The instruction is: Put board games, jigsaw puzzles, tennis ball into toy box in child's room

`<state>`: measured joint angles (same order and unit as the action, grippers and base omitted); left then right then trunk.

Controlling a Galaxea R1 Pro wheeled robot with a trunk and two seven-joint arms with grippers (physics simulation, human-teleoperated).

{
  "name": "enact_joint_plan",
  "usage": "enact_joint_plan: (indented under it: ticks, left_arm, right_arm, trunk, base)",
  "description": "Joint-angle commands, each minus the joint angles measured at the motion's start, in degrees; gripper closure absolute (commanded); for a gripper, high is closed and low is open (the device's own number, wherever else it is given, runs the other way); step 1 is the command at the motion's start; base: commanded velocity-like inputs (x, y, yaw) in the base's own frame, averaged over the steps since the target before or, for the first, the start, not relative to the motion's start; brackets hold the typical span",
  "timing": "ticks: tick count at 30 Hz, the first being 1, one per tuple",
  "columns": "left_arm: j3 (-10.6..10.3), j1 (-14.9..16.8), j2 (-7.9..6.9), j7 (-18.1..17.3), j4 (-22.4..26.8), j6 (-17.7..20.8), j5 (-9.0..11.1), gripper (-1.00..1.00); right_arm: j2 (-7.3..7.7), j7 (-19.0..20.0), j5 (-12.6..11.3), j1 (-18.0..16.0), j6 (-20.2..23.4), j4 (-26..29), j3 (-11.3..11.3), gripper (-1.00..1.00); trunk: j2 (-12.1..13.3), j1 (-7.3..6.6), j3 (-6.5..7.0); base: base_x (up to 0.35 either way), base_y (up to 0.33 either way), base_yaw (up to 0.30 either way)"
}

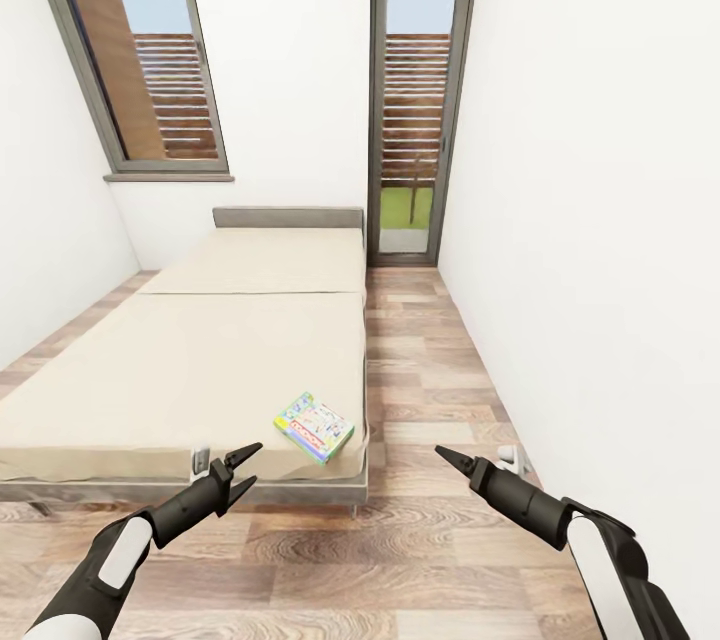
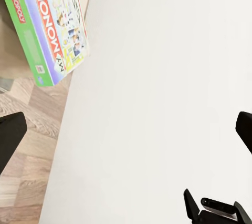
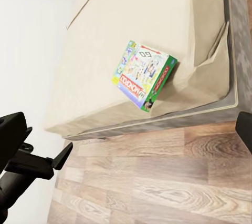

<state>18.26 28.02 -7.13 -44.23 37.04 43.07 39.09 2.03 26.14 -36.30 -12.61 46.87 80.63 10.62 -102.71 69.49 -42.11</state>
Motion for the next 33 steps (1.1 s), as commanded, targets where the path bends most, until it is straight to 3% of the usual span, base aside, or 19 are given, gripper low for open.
enact_joint_plan:
  ticks: [1,14,33]
  left_arm:
    - [0.1,0.0,0.01,-0.1,0.0,0.3,0.1,-1.00]
    - [0.2,0.0,-0.01,-0.2,0.0,0.4,0.1,-1.00]
    - [0.2,0.0,-0.40,0.1,-0.2,0.3,0.0,-1.00]
  right_arm:
    - [-0.04,0.2,0.1,0.0,0.3,0.0,0.1,-1.00]
    - [-0.10,0.2,0.2,0.0,0.2,-0.1,0.0,-1.00]
    - [-0.10,0.3,0.2,0.0,0.0,0.0,-0.2,-1.00]
  trunk:
    - [0.0,0.00,-0.05]
    - [0.0,0.00,-0.05]
    - [-7.6,4.17,-3.46]
  base:
    - [0.011,0.007,0.000]
    - [0.003,0.002,0.000]
    - [0.000,0.000,0.000]
